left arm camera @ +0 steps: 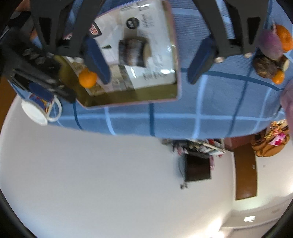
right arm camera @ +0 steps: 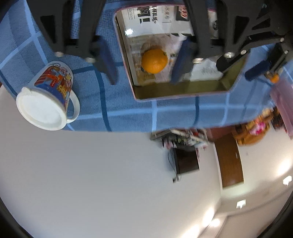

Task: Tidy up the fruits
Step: 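Lower both tools into the tin and open them, releasing orange and taro, then grasp the purple beet with the right tool while the left tool approaches the large orange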

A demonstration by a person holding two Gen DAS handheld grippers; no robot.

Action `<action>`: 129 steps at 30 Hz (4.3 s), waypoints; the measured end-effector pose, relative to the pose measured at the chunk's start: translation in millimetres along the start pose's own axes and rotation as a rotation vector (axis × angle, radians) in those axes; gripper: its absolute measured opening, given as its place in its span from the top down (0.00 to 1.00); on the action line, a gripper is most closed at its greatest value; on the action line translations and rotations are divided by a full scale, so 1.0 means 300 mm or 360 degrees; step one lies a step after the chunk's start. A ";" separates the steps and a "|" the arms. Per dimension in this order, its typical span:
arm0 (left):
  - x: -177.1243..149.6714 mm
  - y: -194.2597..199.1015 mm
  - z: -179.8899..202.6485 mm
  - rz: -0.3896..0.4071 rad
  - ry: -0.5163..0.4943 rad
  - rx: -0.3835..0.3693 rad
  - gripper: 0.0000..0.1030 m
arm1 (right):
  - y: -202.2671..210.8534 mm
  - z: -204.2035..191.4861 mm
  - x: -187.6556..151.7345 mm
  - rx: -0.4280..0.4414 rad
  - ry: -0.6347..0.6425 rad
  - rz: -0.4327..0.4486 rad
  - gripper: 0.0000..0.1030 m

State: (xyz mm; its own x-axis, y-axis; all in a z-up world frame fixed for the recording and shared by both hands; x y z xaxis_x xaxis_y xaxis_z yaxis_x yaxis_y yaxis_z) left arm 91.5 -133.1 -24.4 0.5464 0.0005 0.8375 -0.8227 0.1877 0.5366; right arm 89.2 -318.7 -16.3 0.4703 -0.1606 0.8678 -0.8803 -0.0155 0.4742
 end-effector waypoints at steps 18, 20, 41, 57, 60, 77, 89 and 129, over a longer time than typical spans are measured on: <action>0.016 0.144 -0.224 0.0286 0.0027 0.0365 0.00 | 0.157 0.096 0.028 -0.0126 -0.0298 0.0386 0.15; 0.005 0.154 -0.251 0.0291 0.0041 0.0388 0.00 | 0.154 0.090 0.020 -0.0134 -0.0290 0.0385 0.15; -0.058 0.188 -0.202 0.0274 -0.0145 0.0322 0.00 | 0.222 -0.057 -0.075 -0.0143 -0.0150 0.0320 0.15; -0.103 0.269 -0.350 0.0244 -0.0076 0.0331 0.00 | 0.258 -0.253 -0.140 -0.0010 -0.0057 0.0247 0.15; -0.106 0.278 -0.376 0.0243 -0.0070 0.0343 0.00 | 0.259 -0.297 -0.152 0.0020 -0.0034 0.0235 0.15; -0.123 0.294 -0.575 0.0160 -0.0019 0.0352 0.00 | 0.192 -0.579 -0.207 0.0188 0.0086 0.0073 0.15; -0.099 0.336 -0.989 0.0174 0.0227 0.0647 0.00 | 0.068 -0.840 -0.260 0.0485 0.0162 -0.0197 0.16; -0.150 0.236 -0.705 -0.0123 -0.0129 -0.0101 0.31 | 0.063 -0.746 -0.287 0.0476 0.0280 -0.0328 0.46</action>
State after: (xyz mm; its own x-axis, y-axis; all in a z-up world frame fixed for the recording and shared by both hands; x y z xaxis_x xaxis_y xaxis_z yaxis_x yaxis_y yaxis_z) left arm 41.8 87.9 -45.8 0.5914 -0.0953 0.8007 -0.7654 0.2460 0.5946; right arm 46.1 -84.3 -48.9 0.6198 0.0472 0.7834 -0.7334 -0.3203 0.5996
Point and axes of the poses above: each gripper's, at about its wrist camera, not at the fingertips, and y roughly against the way its jaws point, z to its right, x to its top, the point moved 5 cm from there along -y, roughly the way its jaws point
